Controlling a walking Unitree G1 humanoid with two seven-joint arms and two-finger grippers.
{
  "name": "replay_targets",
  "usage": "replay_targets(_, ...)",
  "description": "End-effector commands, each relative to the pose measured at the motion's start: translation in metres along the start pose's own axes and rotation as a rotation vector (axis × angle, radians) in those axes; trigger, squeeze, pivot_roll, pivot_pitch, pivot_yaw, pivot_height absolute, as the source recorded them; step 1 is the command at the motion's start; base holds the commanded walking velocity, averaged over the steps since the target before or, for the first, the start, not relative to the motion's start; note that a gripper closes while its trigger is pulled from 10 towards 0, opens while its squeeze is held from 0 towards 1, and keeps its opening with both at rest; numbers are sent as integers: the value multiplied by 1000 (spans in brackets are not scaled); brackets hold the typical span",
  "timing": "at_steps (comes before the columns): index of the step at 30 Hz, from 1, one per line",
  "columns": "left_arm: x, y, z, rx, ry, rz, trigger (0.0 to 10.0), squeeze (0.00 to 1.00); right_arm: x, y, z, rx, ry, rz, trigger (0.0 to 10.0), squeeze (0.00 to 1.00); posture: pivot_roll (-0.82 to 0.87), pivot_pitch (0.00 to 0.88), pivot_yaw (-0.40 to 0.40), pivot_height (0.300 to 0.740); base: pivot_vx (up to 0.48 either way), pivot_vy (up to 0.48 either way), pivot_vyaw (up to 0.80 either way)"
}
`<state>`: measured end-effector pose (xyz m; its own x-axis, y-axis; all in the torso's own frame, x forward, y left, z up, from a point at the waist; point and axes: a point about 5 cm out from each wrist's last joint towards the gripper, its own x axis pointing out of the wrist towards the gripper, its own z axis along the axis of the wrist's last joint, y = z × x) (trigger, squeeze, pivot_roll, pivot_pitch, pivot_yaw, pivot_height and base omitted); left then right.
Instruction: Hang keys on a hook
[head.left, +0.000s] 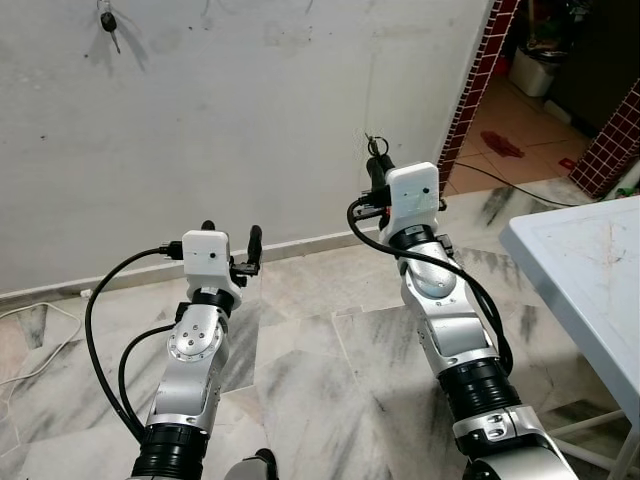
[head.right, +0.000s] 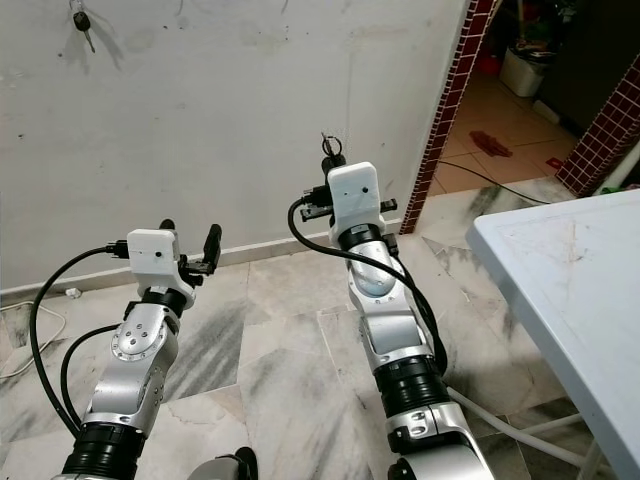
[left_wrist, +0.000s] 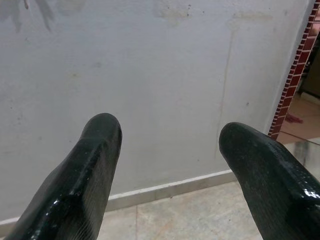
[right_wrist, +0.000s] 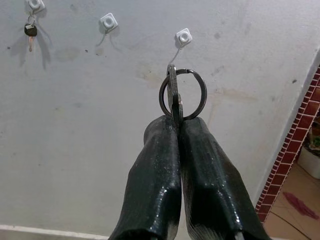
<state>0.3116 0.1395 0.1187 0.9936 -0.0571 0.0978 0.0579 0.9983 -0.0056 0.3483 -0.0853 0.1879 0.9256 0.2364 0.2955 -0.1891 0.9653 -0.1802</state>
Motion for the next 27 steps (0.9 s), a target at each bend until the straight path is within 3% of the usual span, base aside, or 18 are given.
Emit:
replay_targets(1, 1, 2, 3, 1, -15, -1, 10000, 0, -1, 1, -1, -5, 0, 13, 10000, 0, 14, 128, -6, 740, 0, 0, 0)
replay_targets(4, 4, 11, 13, 19, -56, 12, 10000, 0, -3, 1, -1, -14, -4, 22, 10000, 0, 11, 134, -5, 740, 191, 0, 144)
replay_targets(13, 7, 21, 18, 33, -68, 24, 10000, 0, -4, 0, -1, -15, -7, 20, 10000, 0, 11, 150, 5, 740, 343, 0, 549)
replay_targets(27, 4, 14, 15, 20, -53, 2, 10000, 0, -8, -1, -3, -9, -1, 16, 10000, 0, 10, 162, 9, 740, 373, 0, 581)
